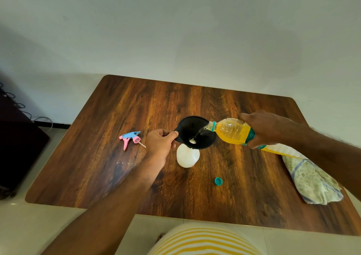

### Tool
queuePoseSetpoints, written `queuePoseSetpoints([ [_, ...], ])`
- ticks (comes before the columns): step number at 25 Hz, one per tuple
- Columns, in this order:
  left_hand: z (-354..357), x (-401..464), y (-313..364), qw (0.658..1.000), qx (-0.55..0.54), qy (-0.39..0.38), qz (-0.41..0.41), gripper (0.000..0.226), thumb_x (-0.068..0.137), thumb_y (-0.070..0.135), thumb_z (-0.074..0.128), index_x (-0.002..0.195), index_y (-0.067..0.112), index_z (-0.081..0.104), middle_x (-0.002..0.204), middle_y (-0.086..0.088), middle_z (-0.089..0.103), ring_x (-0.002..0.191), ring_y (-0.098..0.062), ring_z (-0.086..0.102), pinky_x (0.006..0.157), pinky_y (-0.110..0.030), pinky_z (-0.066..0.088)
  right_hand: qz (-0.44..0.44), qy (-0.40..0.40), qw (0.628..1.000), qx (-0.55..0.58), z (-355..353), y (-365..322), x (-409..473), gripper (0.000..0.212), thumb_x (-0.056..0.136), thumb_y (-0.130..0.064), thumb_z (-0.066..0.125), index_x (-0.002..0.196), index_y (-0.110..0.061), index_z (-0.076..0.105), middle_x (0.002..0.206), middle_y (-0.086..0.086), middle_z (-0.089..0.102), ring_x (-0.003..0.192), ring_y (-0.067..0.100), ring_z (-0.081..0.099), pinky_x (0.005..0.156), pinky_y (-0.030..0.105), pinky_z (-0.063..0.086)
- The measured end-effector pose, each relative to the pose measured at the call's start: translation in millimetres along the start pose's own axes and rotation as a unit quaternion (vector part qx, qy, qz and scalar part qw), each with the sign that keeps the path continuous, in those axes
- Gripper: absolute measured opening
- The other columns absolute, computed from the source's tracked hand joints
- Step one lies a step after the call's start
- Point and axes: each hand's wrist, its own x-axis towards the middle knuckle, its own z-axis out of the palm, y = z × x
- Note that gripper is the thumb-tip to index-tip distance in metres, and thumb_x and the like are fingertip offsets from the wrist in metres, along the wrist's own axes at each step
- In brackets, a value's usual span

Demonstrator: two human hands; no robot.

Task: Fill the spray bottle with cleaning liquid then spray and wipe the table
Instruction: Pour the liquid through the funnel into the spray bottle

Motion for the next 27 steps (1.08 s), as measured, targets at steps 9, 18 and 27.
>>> queuePoseSetpoints([
  [9, -0.6, -0.7, 1.4, 1.000, 0.008, 0.002, 0.001, 0.011, 0.086, 0.014, 0.073, 0.075, 0.012, 0.073, 0.056, -0.002, 0.068, 0.041, -0.003, 0.058, 0.041, -0.008, 0.042, 0.005, -0.008, 1.000, -0.013, -4.1, -3.7, -3.4, 0.080, 0.070, -0.049, 0.083, 0.134, -0.021, 0.043, 0.118, 0.000, 0.063, 0.099, 0.013, 0.060, 0.081, 0.029, 0.055],
  [18, -0.6, -2.9, 4.6, 1.000, -0.010, -0.005, 0.000, 0.015, 0.086, 0.010, 0.072, 0.071, 0.010, 0.071, 0.051, -0.001, 0.066, 0.038, -0.003, 0.055, 0.042, -0.010, 0.044, 0.010, -0.012, 1.000, -0.018, -3.2, -2.2, -2.2, 0.078, 0.068, -0.048, 0.084, 0.130, -0.021, 0.045, 0.113, 0.000, 0.064, 0.086, 0.008, 0.050, 0.072, 0.023, 0.047],
  [27, -1.5, -3.2, 3.6, 1.000, -0.002, -0.001, 0.004, 0.016, 0.086, 0.011, 0.073, 0.071, 0.012, 0.071, 0.056, -0.002, 0.068, 0.040, -0.003, 0.057, 0.043, -0.009, 0.045, 0.005, -0.016, 1.000, -0.014, -3.7, -4.2, -4.4, 0.077, 0.070, -0.047, 0.083, 0.131, -0.020, 0.045, 0.118, 0.000, 0.063, 0.101, 0.014, 0.060, 0.079, 0.027, 0.051],
])
